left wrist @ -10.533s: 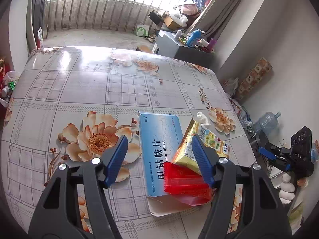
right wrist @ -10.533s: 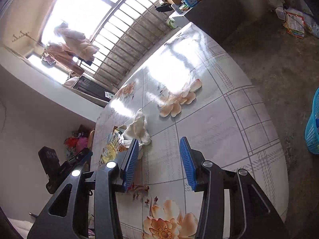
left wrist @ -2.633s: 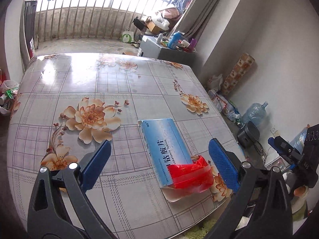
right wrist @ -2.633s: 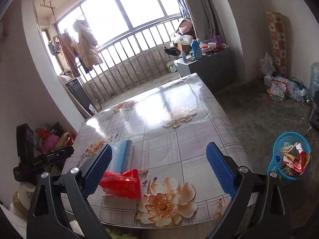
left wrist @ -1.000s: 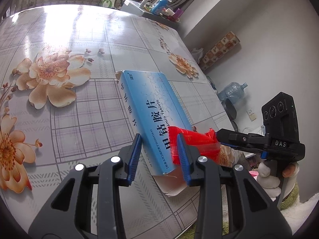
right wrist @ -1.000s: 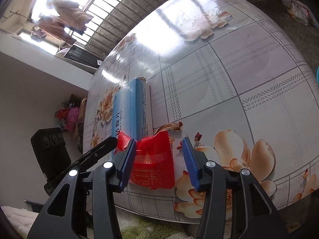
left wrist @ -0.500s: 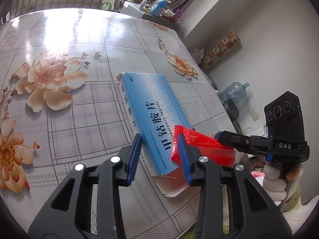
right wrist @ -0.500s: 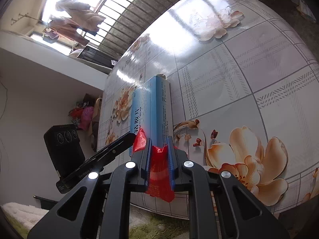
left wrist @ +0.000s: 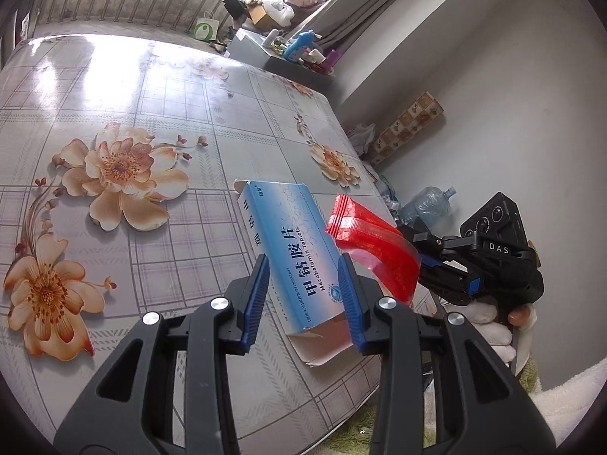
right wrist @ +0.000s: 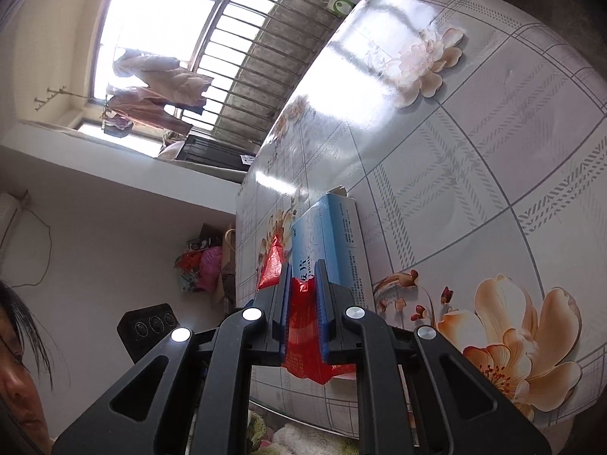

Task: Collect trash
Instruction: 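Lower the red bag onto the table and open the right tool, then grasp the red bag with the left tool while the right tool grasps the blue medicine box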

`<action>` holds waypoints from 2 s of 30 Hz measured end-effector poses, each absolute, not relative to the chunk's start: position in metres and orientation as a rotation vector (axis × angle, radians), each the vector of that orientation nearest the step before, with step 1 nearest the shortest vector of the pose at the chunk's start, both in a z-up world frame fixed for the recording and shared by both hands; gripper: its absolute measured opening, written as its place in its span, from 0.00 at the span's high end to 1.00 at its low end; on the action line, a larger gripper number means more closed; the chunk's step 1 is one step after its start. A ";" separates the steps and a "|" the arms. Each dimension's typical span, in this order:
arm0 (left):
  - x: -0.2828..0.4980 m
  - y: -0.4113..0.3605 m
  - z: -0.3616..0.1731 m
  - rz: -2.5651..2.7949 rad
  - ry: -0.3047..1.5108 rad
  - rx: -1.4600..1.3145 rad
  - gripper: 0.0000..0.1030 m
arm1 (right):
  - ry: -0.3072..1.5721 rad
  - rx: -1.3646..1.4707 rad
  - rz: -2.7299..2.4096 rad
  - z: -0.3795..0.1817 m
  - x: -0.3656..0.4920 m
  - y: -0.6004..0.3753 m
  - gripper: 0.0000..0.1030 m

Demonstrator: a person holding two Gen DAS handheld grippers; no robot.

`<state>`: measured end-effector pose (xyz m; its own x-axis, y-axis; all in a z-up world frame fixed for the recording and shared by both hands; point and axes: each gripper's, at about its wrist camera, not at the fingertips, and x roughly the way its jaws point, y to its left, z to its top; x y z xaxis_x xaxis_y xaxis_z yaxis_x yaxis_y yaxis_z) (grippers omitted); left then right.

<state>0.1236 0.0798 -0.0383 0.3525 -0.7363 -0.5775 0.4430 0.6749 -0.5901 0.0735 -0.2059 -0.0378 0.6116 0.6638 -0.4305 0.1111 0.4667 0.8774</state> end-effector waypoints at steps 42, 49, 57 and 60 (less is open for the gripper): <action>0.177 0.126 -0.037 -0.527 0.905 -0.241 0.66 | 1.050 0.056 0.186 -0.015 0.105 -0.074 0.25; 0.203 0.113 -0.074 -0.532 1.052 -0.254 0.67 | 1.059 0.076 0.172 -0.014 0.108 -0.090 0.25; 0.164 0.126 -0.083 -0.625 1.136 -0.391 0.67 | 1.030 0.199 0.131 -0.012 0.093 -0.158 0.27; 0.149 0.125 -0.087 -0.686 1.178 -0.431 0.67 | 1.022 0.223 0.123 -0.011 0.088 -0.172 0.27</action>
